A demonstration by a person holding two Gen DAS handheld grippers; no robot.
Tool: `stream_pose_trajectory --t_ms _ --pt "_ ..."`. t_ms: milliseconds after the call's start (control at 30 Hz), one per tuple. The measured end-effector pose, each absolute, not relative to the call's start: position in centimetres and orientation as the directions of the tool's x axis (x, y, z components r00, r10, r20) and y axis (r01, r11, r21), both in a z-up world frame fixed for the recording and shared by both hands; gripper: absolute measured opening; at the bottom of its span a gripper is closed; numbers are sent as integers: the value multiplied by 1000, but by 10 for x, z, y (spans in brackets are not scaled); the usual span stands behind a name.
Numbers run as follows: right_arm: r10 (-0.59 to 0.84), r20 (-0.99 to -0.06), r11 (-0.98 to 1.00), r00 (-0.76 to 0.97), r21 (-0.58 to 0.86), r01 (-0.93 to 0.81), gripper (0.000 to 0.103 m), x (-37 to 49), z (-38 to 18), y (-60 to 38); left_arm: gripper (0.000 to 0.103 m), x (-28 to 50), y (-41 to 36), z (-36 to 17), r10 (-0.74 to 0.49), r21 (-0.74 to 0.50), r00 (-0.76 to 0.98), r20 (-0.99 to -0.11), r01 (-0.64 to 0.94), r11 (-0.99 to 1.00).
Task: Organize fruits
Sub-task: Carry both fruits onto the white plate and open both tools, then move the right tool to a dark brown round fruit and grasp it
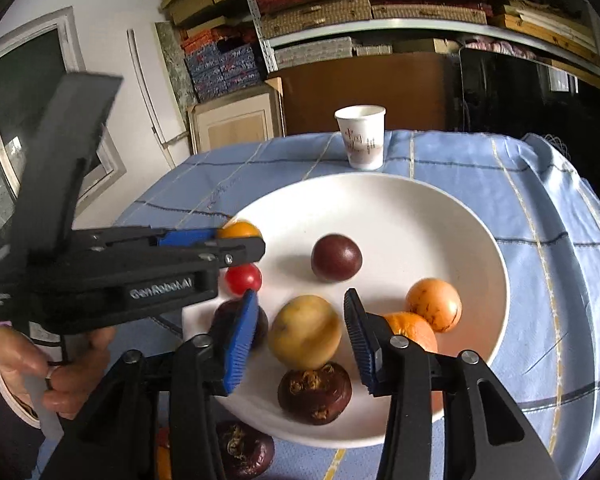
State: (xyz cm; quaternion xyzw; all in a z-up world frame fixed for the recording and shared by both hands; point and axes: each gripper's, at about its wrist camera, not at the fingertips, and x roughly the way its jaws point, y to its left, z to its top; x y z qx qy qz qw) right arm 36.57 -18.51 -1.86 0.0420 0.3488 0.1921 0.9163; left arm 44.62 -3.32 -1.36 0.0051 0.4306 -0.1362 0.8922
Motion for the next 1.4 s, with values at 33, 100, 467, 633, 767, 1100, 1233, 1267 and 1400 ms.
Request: stream_pose_trajectory --t_ms 33,100,467,633,767,1100,1233,1267,1400 --pt "383 -620 922 685 214 -323 56 364 -17 -186 56 443 -30 -11 -245 -120 600 -762 241 963" --pt "383 -608 922 695 212 -323 58 358 -10 -189 61 434 -25 -4 -254 -137 609 -752 232 963" --pt "334 -591 941 734 163 -296 62 302 8 -197 97 330 2 18 -179 -100 703 -688 153 983" --pt "277 -578 959 768 111 -262 70 269 -2 -210 98 280 25 -3 -126 -108 730 -672 72 992" --pt "206 -629 971 749 37 -236 70 250 -26 -221 98 252 33 -26 60 53 726 -685 -33 998" --pt "273 -657 960 703 136 -245 70 218 -29 -245 98 217 52 -29 -20 -39 712 -702 -10 999" --pt "273 -693 958 667 136 -251 64 220 -37 -243 98 210 38 -28 -14 10 729 -684 29 1000" --pt "276 -703 957 656 134 -259 62 221 -39 -241 98 209 32 -27 1 36 737 -676 32 999" --pt "280 -736 949 616 117 -292 59 221 -45 -232 98 203 20 -26 25 101 753 -658 55 993"
